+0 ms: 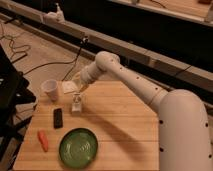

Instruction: Place the white sponge in the ceramic cup

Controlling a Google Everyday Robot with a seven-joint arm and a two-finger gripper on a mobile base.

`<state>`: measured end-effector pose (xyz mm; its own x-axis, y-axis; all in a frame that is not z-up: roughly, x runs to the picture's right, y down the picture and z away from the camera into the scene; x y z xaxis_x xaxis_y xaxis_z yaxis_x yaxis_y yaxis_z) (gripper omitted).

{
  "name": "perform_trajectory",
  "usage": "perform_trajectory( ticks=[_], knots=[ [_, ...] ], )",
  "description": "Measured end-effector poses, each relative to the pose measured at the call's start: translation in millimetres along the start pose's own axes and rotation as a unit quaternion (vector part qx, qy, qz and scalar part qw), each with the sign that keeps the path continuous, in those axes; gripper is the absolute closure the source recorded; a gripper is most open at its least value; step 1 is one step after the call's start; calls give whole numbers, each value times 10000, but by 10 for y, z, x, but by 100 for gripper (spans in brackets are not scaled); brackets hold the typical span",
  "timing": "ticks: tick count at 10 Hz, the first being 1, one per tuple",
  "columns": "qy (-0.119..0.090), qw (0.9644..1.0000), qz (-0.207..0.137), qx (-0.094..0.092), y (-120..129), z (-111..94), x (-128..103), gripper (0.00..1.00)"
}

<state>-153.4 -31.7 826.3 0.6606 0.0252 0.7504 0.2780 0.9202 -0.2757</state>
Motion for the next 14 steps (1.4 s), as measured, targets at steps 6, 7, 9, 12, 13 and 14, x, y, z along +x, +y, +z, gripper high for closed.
perform_trajectory(
  ticks=[6,7,9,12,13,14],
  knots=[
    [277,9966,-746,-189,-882,567,-521,100],
    [256,9963,-782,-234,-946,682,-558,100],
    [230,9957,-826,-343,-1034,921,-583,100],
    [236,9952,-840,-434,-1102,1095,-558,100],
    [241,9951,-838,-461,-1108,1122,-542,100],
    [231,9949,-840,-501,-1103,1142,-531,100]
  ],
)
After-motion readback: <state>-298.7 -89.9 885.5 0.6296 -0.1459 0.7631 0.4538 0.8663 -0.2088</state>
